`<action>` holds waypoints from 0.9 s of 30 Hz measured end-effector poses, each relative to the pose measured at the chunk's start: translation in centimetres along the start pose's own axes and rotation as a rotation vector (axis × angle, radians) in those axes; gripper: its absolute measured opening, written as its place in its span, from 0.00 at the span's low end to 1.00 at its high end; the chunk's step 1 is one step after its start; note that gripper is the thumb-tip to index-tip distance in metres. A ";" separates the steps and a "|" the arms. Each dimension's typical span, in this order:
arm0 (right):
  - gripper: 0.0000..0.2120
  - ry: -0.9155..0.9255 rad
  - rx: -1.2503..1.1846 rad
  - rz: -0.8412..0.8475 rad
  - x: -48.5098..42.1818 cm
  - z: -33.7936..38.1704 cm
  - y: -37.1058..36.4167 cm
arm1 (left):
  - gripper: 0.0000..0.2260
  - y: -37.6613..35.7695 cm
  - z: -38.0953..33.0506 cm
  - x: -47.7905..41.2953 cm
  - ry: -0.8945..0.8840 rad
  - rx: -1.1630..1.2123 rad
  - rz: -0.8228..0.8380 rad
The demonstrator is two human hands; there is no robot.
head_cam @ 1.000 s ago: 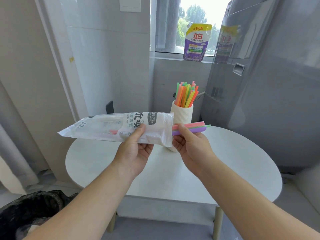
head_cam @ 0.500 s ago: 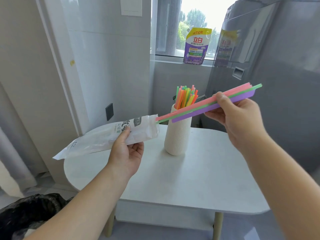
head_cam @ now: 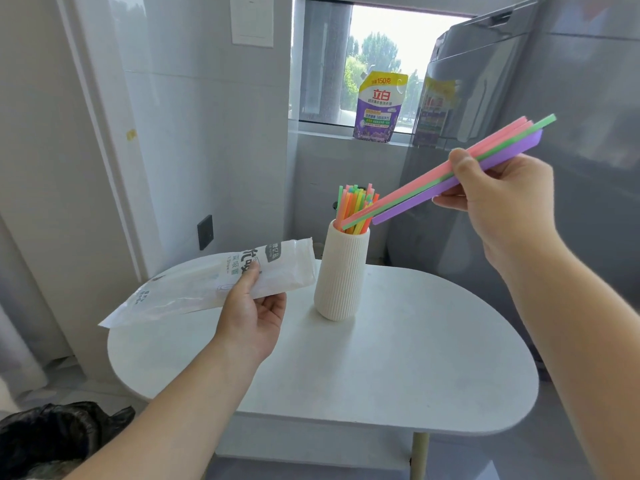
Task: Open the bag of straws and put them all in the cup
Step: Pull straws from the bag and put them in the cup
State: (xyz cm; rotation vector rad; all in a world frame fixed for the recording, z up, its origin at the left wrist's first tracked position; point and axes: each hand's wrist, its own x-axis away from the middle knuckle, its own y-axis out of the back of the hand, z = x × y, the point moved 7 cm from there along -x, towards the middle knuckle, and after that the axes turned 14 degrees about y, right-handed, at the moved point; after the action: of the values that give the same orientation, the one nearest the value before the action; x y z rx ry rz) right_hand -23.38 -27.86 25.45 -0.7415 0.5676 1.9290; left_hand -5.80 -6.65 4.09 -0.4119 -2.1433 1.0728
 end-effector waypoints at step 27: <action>0.06 0.151 0.337 0.202 -4.1 0.8 -6.4 | 0.12 -0.3 -0.1 -0.1 -0.062 -0.156 0.124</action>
State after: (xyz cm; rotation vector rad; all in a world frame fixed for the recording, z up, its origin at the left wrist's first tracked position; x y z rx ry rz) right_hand -16.34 -27.05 28.44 -0.6332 1.0663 1.9010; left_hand -5.68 -6.81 4.35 -0.5985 -2.2900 1.0005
